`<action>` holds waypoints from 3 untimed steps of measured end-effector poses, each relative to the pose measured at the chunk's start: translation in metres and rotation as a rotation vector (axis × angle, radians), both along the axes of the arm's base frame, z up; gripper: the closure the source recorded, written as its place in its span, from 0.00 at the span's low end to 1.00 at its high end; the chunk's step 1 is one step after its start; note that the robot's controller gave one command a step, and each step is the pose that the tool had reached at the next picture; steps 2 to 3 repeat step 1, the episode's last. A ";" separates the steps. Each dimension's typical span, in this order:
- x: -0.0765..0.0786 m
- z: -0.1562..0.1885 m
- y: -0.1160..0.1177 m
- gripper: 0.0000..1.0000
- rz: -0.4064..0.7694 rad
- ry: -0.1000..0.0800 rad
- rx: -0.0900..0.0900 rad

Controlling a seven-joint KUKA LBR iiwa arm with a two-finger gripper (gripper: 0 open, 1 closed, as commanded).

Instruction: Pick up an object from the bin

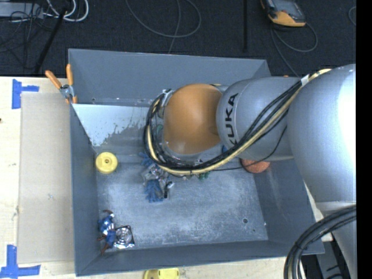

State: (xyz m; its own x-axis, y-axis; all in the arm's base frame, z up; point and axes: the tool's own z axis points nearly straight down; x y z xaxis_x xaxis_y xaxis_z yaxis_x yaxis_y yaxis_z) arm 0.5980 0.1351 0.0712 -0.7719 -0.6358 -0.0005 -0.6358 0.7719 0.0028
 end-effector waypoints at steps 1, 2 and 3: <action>0.000 0.000 0.000 1.00 -0.001 0.000 0.000; 0.000 0.000 0.000 1.00 -0.001 0.000 0.000; 0.000 0.000 0.000 1.00 -0.001 0.000 0.000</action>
Offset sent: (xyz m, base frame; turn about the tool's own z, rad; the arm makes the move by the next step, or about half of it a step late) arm 0.0000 -0.0258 0.1147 -0.0128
